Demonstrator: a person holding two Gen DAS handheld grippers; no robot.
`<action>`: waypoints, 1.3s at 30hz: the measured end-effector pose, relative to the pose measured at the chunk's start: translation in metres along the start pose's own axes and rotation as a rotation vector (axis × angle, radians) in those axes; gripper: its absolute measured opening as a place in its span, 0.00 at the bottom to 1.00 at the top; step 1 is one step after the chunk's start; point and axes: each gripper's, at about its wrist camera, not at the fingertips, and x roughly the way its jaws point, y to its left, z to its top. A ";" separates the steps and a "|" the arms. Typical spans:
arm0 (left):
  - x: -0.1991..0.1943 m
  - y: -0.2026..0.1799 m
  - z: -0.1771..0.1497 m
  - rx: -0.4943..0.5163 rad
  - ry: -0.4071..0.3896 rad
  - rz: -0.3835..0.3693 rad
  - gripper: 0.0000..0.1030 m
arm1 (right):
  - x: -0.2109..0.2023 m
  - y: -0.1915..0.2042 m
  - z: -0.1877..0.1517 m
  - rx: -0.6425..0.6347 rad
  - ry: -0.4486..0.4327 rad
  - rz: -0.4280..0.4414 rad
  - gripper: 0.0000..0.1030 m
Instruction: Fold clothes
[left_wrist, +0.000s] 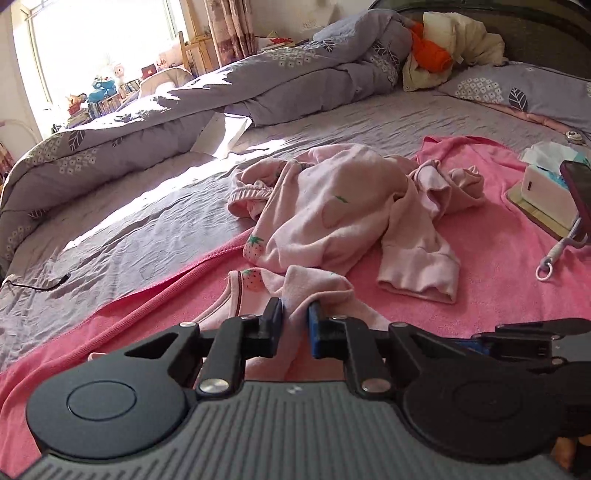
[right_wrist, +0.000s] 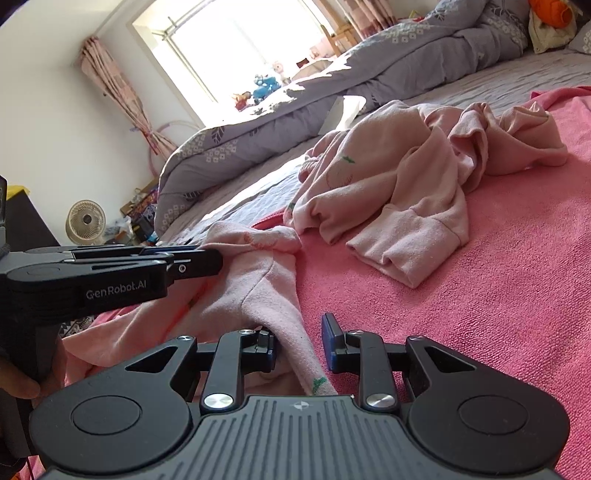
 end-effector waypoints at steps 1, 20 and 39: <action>0.002 0.005 0.002 -0.036 0.002 -0.011 0.17 | 0.000 0.000 0.000 -0.001 0.000 0.000 0.26; 0.009 0.096 0.027 -0.402 0.039 -0.055 0.15 | -0.002 0.002 -0.001 -0.009 -0.005 0.007 0.27; 0.086 -0.003 0.049 0.009 0.273 0.000 0.52 | 0.000 0.027 -0.001 -0.154 -0.013 0.032 0.44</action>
